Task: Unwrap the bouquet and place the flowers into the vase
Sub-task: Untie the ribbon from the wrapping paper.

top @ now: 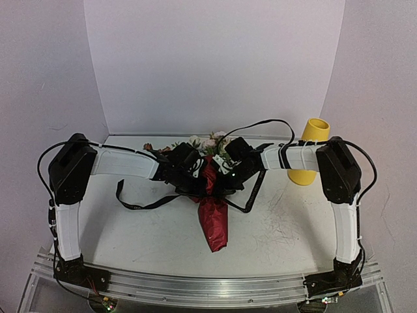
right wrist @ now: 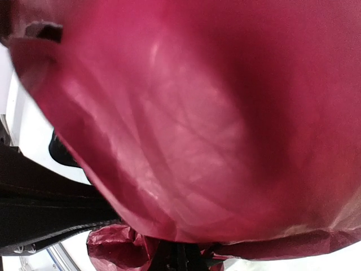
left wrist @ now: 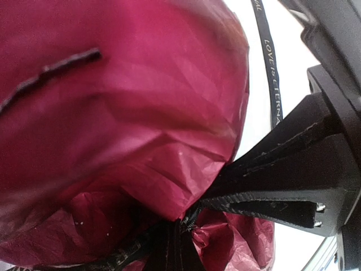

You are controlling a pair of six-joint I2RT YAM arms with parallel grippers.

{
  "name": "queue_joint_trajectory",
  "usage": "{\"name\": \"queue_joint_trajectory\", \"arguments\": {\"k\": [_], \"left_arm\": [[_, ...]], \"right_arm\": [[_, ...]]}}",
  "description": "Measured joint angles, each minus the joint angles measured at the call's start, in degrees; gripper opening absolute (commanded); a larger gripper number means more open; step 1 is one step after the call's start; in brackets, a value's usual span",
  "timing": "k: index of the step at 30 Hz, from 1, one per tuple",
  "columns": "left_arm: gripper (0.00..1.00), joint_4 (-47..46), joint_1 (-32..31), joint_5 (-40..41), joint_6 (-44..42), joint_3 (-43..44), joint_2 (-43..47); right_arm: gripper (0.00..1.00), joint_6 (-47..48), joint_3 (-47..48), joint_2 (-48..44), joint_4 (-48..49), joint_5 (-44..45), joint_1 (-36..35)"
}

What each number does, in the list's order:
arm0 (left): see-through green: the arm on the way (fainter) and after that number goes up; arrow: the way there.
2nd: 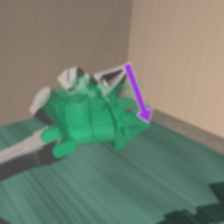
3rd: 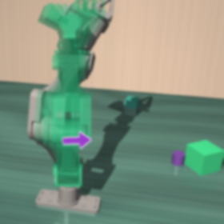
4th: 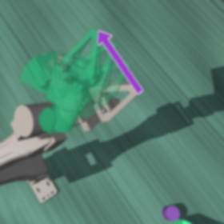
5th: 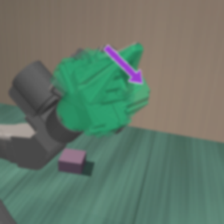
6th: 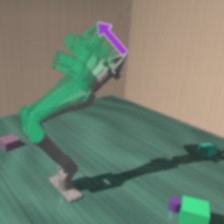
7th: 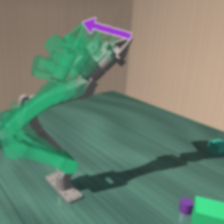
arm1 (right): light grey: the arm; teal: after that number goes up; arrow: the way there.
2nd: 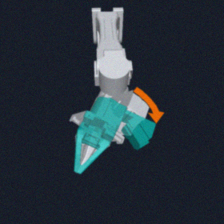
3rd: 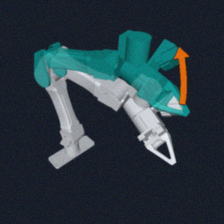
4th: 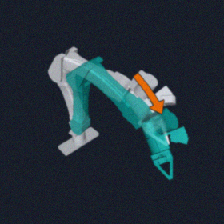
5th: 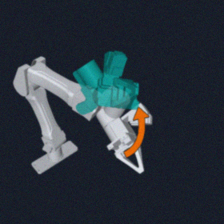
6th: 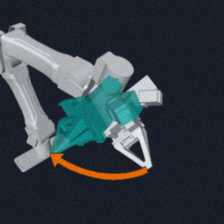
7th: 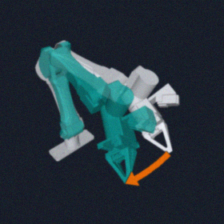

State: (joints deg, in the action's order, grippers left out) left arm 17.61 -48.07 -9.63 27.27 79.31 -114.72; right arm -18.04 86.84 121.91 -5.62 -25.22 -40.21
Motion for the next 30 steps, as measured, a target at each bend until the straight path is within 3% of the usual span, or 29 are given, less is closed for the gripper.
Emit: {"name": "queue_joint_trajectory", "arguments": {"k": [9, 16, 24, 30], "left_arm": [[0.0, 0.2, 0.0, 1.3, 0.0, -2.2, 3.0], [0.18, 0.2, 0.0, 0.9, -0.3, -2.2, 3.1], [0.3, 0.5, -0.4, 0.2, -1.9, -1.4, 3.0], [0.27, 0.5, -0.9, 0.2, -2.5, 0.7, 1.8]], "right_arm": [[0.0, -0.3, -2.0, -4.0, -0.3, 2.4, 0.0], [0.0, -0.5, -2.2, -5.4, -0.6, 2.7, 0.0], [0.0, -0.7, -2.2, -5.4, -0.8, 2.0, 0.0], [0.0, -1.1, -2.2, -5.4, -0.9, 1.4, 0.0]]}}
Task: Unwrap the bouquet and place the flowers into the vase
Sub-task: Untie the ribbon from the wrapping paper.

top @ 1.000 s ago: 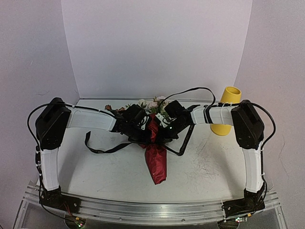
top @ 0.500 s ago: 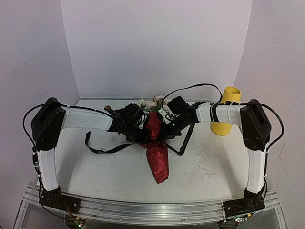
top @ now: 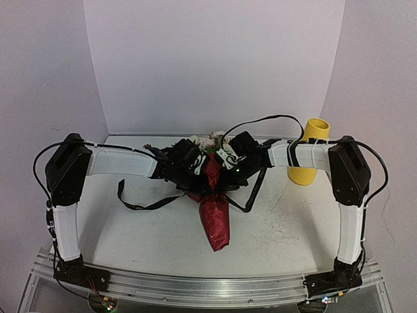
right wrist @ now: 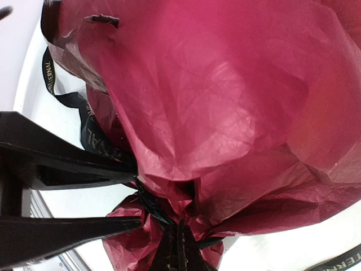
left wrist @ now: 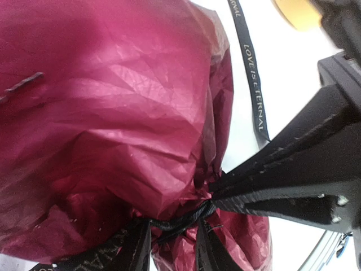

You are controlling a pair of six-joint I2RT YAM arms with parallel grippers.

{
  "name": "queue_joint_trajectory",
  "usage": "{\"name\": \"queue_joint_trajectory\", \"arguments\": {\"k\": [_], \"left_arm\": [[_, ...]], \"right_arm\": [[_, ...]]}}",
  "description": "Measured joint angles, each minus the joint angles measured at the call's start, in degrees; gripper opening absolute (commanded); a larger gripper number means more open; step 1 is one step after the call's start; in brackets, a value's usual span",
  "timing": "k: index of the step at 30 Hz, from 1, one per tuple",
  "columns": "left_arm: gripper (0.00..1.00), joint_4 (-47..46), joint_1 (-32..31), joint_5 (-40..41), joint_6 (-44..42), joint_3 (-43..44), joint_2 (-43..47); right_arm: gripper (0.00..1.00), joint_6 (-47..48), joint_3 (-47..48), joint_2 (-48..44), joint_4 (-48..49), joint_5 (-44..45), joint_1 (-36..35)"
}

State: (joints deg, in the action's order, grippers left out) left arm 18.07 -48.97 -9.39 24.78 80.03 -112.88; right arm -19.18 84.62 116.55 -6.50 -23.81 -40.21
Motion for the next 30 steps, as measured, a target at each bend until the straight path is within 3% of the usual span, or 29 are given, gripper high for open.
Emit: {"name": "queue_joint_trajectory", "arguments": {"k": [11, 18, 30], "left_arm": [[0.27, 0.0, -0.4, 0.3, -1.1, 1.4, -3.2], [0.01, 0.0, -1.2, 1.3, -2.1, 1.7, -4.2], [0.0, -0.7, -2.4, 3.6, -1.4, 1.5, -4.1]], "right_arm": [[0.0, -0.6, 0.0, 0.0, -0.4, -0.6, 0.0], [0.0, -1.8, 0.0, 0.0, -1.0, -0.4, 0.1], [0.0, -4.4, -4.9, -0.8, 2.0, 0.7, 1.9]]}}
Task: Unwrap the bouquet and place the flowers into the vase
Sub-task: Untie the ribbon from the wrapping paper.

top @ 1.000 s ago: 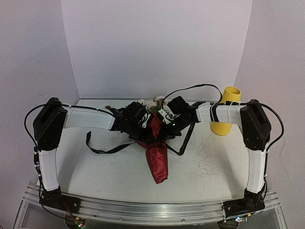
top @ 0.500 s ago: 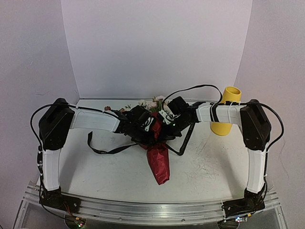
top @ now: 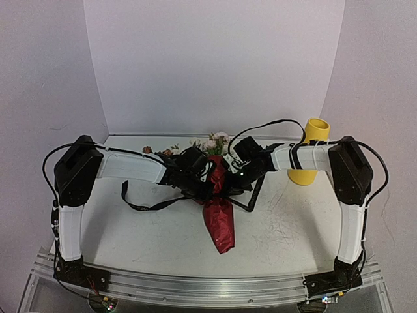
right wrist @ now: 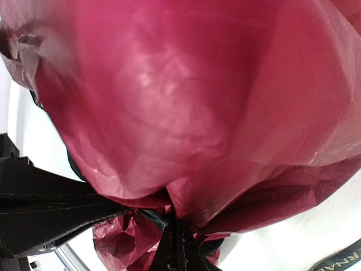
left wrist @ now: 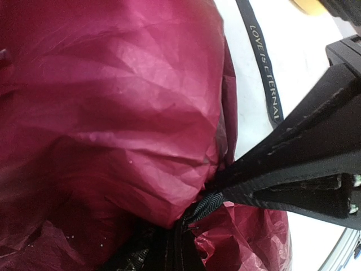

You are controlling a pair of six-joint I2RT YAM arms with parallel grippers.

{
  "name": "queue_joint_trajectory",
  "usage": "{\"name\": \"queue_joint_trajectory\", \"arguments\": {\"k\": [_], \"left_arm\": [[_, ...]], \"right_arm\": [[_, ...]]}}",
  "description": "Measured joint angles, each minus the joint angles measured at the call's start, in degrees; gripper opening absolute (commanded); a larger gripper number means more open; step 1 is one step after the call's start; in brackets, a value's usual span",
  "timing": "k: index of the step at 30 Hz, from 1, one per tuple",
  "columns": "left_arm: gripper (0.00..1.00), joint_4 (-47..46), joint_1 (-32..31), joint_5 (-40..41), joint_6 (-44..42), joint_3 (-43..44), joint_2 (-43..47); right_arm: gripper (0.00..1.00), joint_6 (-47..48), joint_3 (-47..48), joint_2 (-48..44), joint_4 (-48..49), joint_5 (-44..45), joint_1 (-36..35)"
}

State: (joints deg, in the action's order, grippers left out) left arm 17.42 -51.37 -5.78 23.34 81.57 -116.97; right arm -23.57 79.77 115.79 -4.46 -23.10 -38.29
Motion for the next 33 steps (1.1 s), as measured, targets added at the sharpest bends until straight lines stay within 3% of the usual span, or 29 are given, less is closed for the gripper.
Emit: {"name": "queue_joint_trajectory", "arguments": {"k": [13, 19, 33], "left_arm": [[0.0, 2.3, 0.5, 2.0, 1.0, -3.3, 3.0], [0.03, 2.7, 0.7, 1.9, 1.2, -3.3, 3.2], [0.03, 3.7, 0.7, 1.2, 2.3, -1.7, 3.2]], "right_arm": [[0.01, -0.3, -5.2, -5.6, -1.6, 4.3, 2.1], [0.23, 0.2, -5.2, -5.7, -2.0, 3.7, 2.6], [0.25, 2.6, -0.9, -4.7, -0.4, -4.8, 1.6]]}}
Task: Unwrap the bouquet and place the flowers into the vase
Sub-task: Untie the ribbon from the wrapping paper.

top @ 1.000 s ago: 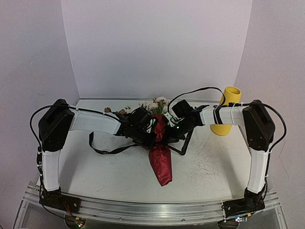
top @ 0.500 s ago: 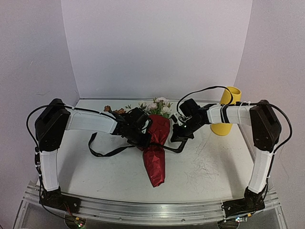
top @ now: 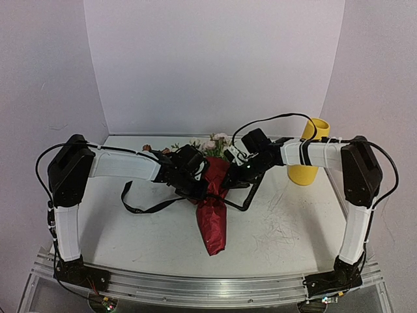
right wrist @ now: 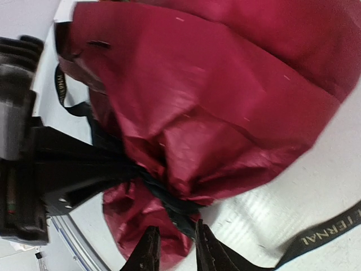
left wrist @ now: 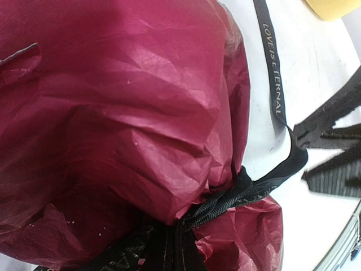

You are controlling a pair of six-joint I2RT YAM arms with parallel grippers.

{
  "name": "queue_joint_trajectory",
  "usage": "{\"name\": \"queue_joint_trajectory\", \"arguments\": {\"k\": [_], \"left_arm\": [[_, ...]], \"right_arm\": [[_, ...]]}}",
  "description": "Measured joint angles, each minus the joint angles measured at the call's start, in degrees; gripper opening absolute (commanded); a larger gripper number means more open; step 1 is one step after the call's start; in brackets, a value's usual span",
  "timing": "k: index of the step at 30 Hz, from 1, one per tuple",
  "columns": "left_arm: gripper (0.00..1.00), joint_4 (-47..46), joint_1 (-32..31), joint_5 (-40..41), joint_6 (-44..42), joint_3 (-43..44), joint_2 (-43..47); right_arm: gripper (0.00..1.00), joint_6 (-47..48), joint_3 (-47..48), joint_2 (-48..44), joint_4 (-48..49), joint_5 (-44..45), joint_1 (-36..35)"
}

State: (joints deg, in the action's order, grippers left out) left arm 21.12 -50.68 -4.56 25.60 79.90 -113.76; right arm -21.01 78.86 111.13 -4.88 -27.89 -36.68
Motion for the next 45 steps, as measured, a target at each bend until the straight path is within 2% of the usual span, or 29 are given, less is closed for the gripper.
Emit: {"name": "queue_joint_trajectory", "arguments": {"k": [16, 20, 24, 29, 33, 37, 45], "left_arm": [[0.03, 0.6, 0.0, -0.4, 1.2, 1.0, 0.0], [0.03, 1.0, 0.1, -0.4, 1.3, 1.5, 0.0], [0.09, 1.3, 0.1, -0.5, 1.4, 1.5, 0.0], [0.23, 1.4, 0.1, -0.4, 1.3, 1.5, 0.0], [0.3, 1.4, 0.1, -0.4, 1.2, 1.4, 0.0], [0.29, 1.4, 0.1, -0.3, 0.8, 1.4, 0.0], [0.13, 3.6, 0.1, 3.5, 0.1, 2.0, -0.7]], "right_arm": [[0.27, 1.7, 3.2, 7.7, 0.4, -2.8, -1.5], [0.17, 1.9, 3.6, 7.8, 0.4, -2.8, -1.6], [0.01, 2.5, 3.6, 7.8, 0.4, -2.6, -1.6], [0.0, 2.5, 3.6, 7.8, 0.4, -2.1, -1.6], [0.0, 2.5, 3.6, 7.8, 0.4, -2.0, -1.6], [0.0, 2.5, 3.2, 7.6, 0.5, -1.9, -1.6], [0.0, 1.9, 2.6, 7.1, 0.6, -0.7, -1.6]]}}
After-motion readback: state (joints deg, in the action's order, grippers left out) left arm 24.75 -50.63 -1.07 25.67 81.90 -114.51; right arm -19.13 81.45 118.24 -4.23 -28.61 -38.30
